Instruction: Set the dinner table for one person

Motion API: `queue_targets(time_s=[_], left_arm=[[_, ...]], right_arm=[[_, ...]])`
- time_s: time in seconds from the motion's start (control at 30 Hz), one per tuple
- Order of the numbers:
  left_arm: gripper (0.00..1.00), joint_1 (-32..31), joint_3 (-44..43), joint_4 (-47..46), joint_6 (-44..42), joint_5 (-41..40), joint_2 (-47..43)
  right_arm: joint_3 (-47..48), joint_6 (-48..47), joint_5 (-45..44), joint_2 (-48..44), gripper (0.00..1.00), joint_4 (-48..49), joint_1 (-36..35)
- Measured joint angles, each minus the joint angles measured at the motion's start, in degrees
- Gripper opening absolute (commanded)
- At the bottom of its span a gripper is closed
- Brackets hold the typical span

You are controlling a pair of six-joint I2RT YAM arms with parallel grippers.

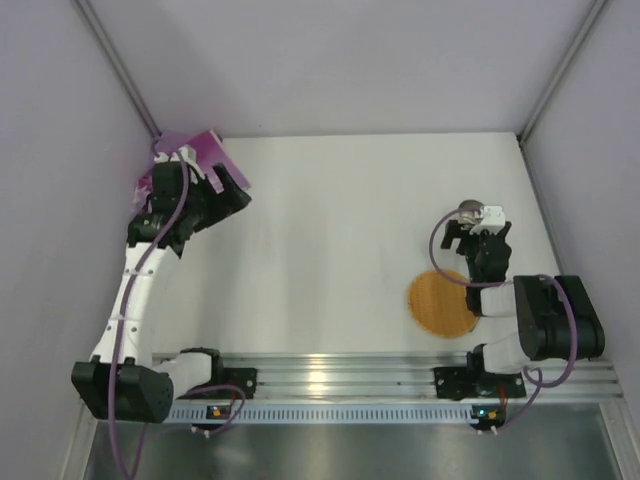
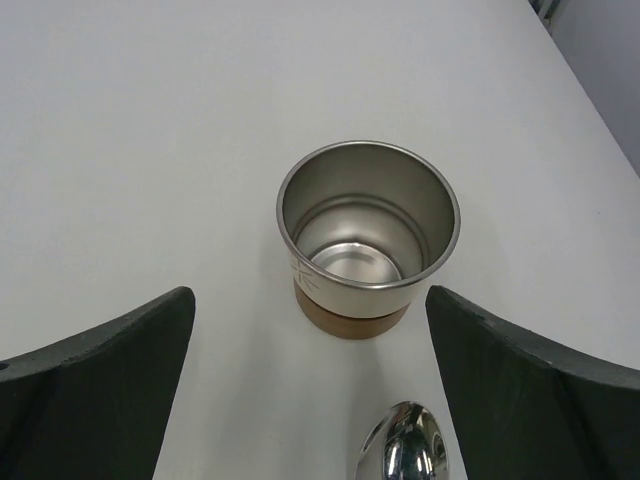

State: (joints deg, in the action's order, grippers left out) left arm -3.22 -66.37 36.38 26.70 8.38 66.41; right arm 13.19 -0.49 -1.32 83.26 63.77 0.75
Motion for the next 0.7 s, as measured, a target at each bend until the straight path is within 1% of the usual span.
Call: queue_targets(time_s=[0.07,0.13,0.17,0.2,0.27,0.33,0.37,0.4,0.47,0.5,0.57,0.63,0.7], left_arm=[[0.98,0.42,-3.5,1.6,5.51,-0.17,-0.63],[0.98,1.38,-4.2,-0.09,13.9,0.98,-2.12],[0.98,1.92,-2.45,-3.8,17.62,3.54,-3.21],[0.98,2.54,0.5,-9.51,21.29,6.58,-4.24],[0.98,2.69,3.02,-12.2,24.87,10.01,-3.8],[0.98,2.4,2.56,-11.06,25.33,9.84,-0.76],[0.98,2.38,2.16,-10.32,25.22,8.9,1.33],[0.97,2.56,1.84,-9.33,25.16,7.45,3.17],[0.97,3.56,1.77,-7.32,25.46,3.39,6.01],[0.97,4.0,1.75,-6.49,25.79,0.94,6.82],[0.97,4.63,0.83,-4.09,26.32,-4.96,8.35],[0.97,5.05,-1.86,-2.16,26.6,-9.27,10.88],[0.96,5.27,-6.58,-1.33,26.53,-13.11,15.34]], right_arm=[[0.09,-0.2,-2.62,-0.04,1.0,-0.44,-1.42],[0.42,-0.66,-5.73,-0.61,1.0,-2.1,-3.63],[1.4,-0.96,-8.09,-1.38,1.0,-4.9,-5.03],[3.65,-1.4,-10.88,-2.19,1.0,-9.44,-6.6],[11.32,-1.46,-14.21,-2.67,1.0,-19.56,-8.92],[20.59,0.42,-15.17,-2.64,1.0,-28.41,-9.94],[24.81,2.29,-15.34,-2.84,1.0,-30.93,-10.19],[28.59,5.66,-15.47,-3.26,1.0,-33.07,-10.38],[34.97,18.51,-15.04,-4.92,1.0,-39.76,-10.1],[36.96,24.61,-12.68,-5.35,1.0,-42.05,-9.22],[41.09,35.39,-4.17,-3.76,1.0,-45.51,-5.84],[47.5,40.79,1.14,1.25,1.0,-53.29,-3.78],[52.37,43.47,3.76,6.38,1.0,-60.96,-4.31]])
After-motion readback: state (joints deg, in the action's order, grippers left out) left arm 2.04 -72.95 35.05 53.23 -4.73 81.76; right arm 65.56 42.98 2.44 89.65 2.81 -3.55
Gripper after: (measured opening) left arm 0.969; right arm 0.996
